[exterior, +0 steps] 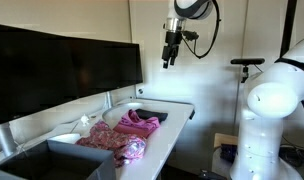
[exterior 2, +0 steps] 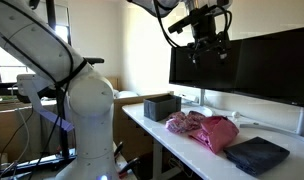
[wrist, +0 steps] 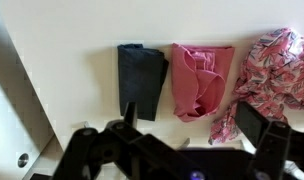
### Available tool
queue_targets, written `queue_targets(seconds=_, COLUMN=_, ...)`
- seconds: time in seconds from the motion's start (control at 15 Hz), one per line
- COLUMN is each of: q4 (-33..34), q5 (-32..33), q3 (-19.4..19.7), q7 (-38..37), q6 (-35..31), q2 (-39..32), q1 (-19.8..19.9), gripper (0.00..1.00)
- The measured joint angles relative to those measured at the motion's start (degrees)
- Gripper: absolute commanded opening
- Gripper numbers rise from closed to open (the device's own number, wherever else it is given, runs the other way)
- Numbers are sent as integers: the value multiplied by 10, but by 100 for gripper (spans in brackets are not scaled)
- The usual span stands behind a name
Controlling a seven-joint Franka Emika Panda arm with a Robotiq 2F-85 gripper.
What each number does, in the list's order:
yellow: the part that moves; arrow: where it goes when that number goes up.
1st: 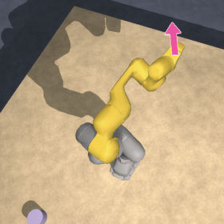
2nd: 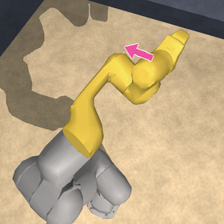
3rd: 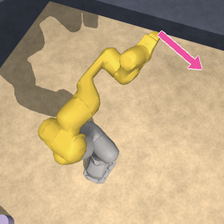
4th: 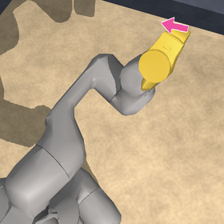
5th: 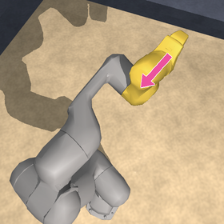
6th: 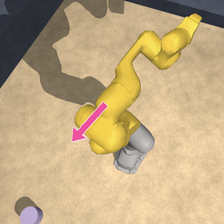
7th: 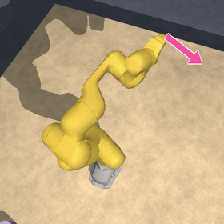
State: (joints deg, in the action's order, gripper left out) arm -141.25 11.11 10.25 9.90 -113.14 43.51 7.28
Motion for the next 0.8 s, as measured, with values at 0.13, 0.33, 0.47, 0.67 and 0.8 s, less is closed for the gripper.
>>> queue_targets(seconds=0.13, q4=11, q5=0, q3=16, q7=31, q6=-5, q2=-13, q1=-2, gripper=100)
queue_targets(seconds=0.33, q4=35, q5=0, q3=49, q7=90, q6=-14, q2=-49, q1=-9, gripper=100)
queue_targets(seconds=0.47, q4=55, q5=0, q3=67, q7=132, q6=-22, q2=-79, q1=-20, gripper=100)
queue_targets(seconds=0.67, q4=83, q5=-4, q3=86, q7=196, q6=-38, q2=-126, q1=-42, gripper=100)
queue_targets(seconds=0.8, q4=96, q5=-8, q3=91, q7=225, q6=-45, q2=-155, q1=-54, gripper=100)
